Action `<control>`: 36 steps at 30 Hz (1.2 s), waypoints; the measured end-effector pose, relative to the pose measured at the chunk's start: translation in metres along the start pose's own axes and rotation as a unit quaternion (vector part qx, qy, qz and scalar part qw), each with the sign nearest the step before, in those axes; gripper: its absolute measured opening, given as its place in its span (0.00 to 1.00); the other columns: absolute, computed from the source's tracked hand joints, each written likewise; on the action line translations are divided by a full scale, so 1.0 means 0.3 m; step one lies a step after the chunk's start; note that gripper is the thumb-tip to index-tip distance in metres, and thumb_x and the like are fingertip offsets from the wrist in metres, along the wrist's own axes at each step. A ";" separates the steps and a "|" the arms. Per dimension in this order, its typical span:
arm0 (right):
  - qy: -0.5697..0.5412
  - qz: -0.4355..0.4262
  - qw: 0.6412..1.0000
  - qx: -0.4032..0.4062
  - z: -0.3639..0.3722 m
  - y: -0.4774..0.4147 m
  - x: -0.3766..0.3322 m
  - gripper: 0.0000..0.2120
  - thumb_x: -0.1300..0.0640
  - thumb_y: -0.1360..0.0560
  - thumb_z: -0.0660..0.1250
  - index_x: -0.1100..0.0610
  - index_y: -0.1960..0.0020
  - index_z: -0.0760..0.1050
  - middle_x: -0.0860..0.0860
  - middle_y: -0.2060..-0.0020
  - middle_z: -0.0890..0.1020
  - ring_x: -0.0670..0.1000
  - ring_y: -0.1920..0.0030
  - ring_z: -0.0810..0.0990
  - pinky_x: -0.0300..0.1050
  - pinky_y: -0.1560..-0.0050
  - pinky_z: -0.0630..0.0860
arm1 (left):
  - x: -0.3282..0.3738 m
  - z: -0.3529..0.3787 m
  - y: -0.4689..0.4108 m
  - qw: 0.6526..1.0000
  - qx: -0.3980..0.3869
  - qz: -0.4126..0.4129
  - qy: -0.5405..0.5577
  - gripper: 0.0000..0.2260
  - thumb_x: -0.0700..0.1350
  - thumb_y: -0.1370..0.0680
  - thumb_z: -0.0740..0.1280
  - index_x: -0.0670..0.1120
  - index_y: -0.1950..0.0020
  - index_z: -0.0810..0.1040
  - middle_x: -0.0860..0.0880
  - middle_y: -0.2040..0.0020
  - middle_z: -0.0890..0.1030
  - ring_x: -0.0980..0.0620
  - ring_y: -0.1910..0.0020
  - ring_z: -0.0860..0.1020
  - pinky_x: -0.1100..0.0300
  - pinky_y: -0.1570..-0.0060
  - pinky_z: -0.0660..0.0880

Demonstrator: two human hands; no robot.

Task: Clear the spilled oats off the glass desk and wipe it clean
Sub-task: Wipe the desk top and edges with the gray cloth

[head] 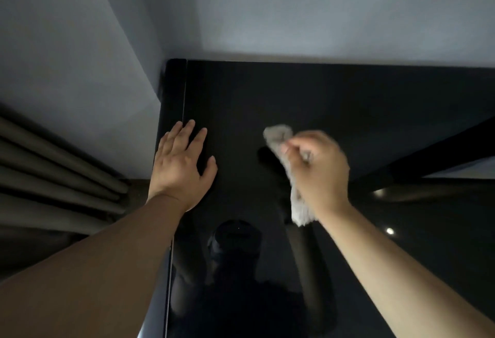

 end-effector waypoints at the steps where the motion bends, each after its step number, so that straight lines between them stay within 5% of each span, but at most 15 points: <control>1: 0.028 0.013 0.999 0.016 0.014 -0.042 0.018 0.05 0.51 0.26 0.69 0.50 0.55 0.83 0.45 0.55 0.81 0.49 0.54 0.79 0.47 0.55 0.76 | 0.000 0.001 0.000 1.000 -0.002 0.000 -0.001 0.26 0.55 0.21 0.58 0.48 0.24 0.62 0.47 0.22 0.58 0.47 0.22 0.52 0.50 0.24 0.50; 6: 0.083 0.022 0.996 0.009 0.087 0.100 0.014 0.05 0.49 0.25 0.68 0.48 0.55 0.82 0.43 0.55 0.81 0.48 0.57 0.78 0.45 0.59 0.74 | 0.001 -0.002 0.000 1.000 -0.012 -0.004 -0.011 0.27 0.56 0.21 0.55 0.49 0.23 0.60 0.47 0.22 0.56 0.48 0.22 0.50 0.50 0.23 0.49; 13: -0.001 -0.016 0.991 -0.133 -0.017 0.392 -0.076 0.09 0.45 0.28 0.66 0.47 0.58 0.83 0.38 0.56 0.81 0.40 0.57 0.80 0.42 0.58 0.77 | 0.001 -0.007 0.001 1.000 -0.018 -0.003 -0.015 0.27 0.56 0.21 0.54 0.49 0.23 0.59 0.47 0.22 0.56 0.47 0.22 0.50 0.50 0.24 0.48; 18: -0.010 0.047 0.999 0.015 -0.078 0.161 0.030 0.05 0.50 0.26 0.69 0.49 0.55 0.82 0.43 0.56 0.82 0.47 0.52 0.81 0.48 0.50 0.77 | 0.001 -0.007 -0.008 1.000 -0.017 -0.001 -0.022 0.27 0.56 0.20 0.55 0.49 0.23 0.59 0.46 0.22 0.56 0.46 0.22 0.51 0.50 0.24 0.48; 22: 0.050 0.095 0.992 0.059 0.029 0.200 0.029 0.05 0.50 0.26 0.69 0.50 0.55 0.82 0.44 0.55 0.82 0.50 0.54 0.80 0.46 0.55 0.76 | 0.001 -0.004 -0.003 1.000 -0.014 0.000 -0.024 0.27 0.56 0.20 0.55 0.48 0.23 0.59 0.46 0.22 0.56 0.46 0.22 0.50 0.50 0.24 0.48; 27: 0.063 0.018 0.998 -0.016 0.020 0.514 -0.092 0.04 0.50 0.27 0.68 0.46 0.57 0.83 0.41 0.53 0.82 0.46 0.57 0.79 0.43 0.60 0.76 | 0.000 0.000 -0.005 1.000 -0.002 0.007 -0.017 0.26 0.56 0.20 0.55 0.48 0.23 0.60 0.45 0.22 0.57 0.45 0.23 0.51 0.49 0.24 0.48; 31: -0.009 0.011 0.992 -0.125 -0.059 0.636 -0.128 0.03 0.51 0.28 0.71 0.47 0.57 0.84 0.38 0.56 0.82 0.40 0.56 0.81 0.41 0.59 0.78 | -0.007 -0.036 0.091 0.992 0.036 0.044 0.114 0.19 0.46 0.20 0.62 0.41 0.31 0.72 0.42 0.28 0.69 0.43 0.26 0.63 0.52 0.26 0.56; 36: 0.003 0.074 0.997 -0.010 -0.104 0.417 -0.061 0.04 0.53 0.26 0.70 0.52 0.56 0.84 0.43 0.55 0.82 0.46 0.52 0.80 0.44 0.53 0.76 | -0.041 -0.104 0.455 0.987 0.042 0.069 0.136 0.20 0.49 0.23 0.60 0.41 0.37 0.79 0.44 0.35 0.77 0.45 0.32 0.72 0.55 0.32 0.66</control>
Point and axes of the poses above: each hand's wrist, its own y-axis away from the middle knuckle, its own z-axis out of the palm, x = y × z, the point moved 4 cm from there along -y, towards the middle knuckle
